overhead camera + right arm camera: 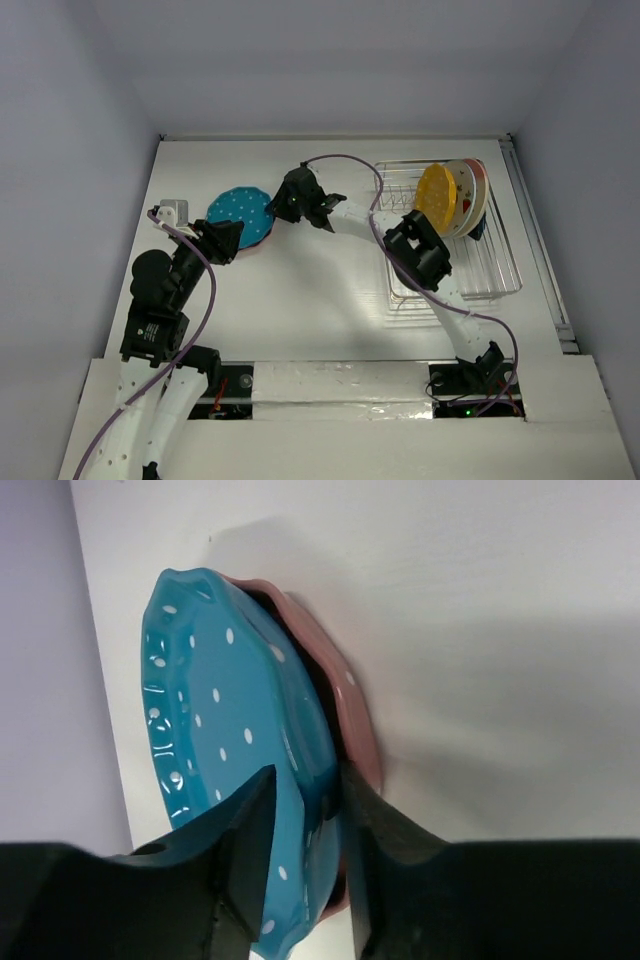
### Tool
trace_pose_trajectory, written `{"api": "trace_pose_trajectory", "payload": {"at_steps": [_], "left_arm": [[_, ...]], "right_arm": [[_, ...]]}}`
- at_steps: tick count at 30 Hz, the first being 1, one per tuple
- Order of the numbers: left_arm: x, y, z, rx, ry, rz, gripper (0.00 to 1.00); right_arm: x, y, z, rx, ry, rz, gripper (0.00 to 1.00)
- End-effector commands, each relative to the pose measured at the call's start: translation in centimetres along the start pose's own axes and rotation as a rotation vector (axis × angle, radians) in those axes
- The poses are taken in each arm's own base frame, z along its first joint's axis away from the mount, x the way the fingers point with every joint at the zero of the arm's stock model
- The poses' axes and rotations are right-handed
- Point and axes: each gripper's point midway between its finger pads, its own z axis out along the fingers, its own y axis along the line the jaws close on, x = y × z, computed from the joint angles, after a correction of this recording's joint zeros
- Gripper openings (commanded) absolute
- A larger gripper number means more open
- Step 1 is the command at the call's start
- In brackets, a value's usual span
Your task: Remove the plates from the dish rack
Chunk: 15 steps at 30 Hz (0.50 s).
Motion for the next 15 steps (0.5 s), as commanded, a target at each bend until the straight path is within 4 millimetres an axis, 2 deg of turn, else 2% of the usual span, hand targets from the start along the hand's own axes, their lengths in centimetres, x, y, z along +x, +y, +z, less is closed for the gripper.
{"api": "trace_pose_trajectory", "payload": {"at_steps": [1,2,4,5,6,8,11,13,15], "left_arm": [[-2.5,-1.5,-0.5,0.046,-0.068,0.017,0.31],[-2.5,-1.5,-0.4,0.046,-0.068,0.016,0.31],[-2.5,-1.5,-0.5,0.044,-0.069,0.017,0.31],[-2.5,-1.5,-0.5,0.044,-0.069,0.016,0.31],[-2.5,-1.5,-0.5,0.046,-0.068,0.017,0.31],[-2.5,-1.5,-0.5,0.046,-0.068,0.016,0.31],[-2.5,-1.5,-0.5,0.046,-0.069,0.018,0.31],[-2.5,-1.4,-0.5,0.043,-0.069,0.017,0.31],[-2.5,-1.5,-0.5,0.044,-0.067,0.015,0.31]], "right_arm": [[-3.7,7.0,-1.7,-0.184,-0.116,0.032,0.39],[-3.7,7.1,-1.8,-0.185,-0.116,0.025,0.46],[-3.3,7.5,-2.3,-0.185,-0.110,-0.008,0.54],[-3.4,7.4,-2.6,-0.178,-0.113,-0.021,0.64],[-3.8,7.7,-3.1,-0.173,-0.124,-0.032,0.68],[-3.9,7.2,-3.7,-0.148,-0.130,-0.074,0.79],[-4.7,6.3,-5.2,-0.085,-0.156,-0.137,0.86],[-5.8,6.9,-6.8,-0.072,-0.193,-0.182,0.87],[-6.2,6.5,-7.8,-0.050,-0.206,-0.218,0.85]]}}
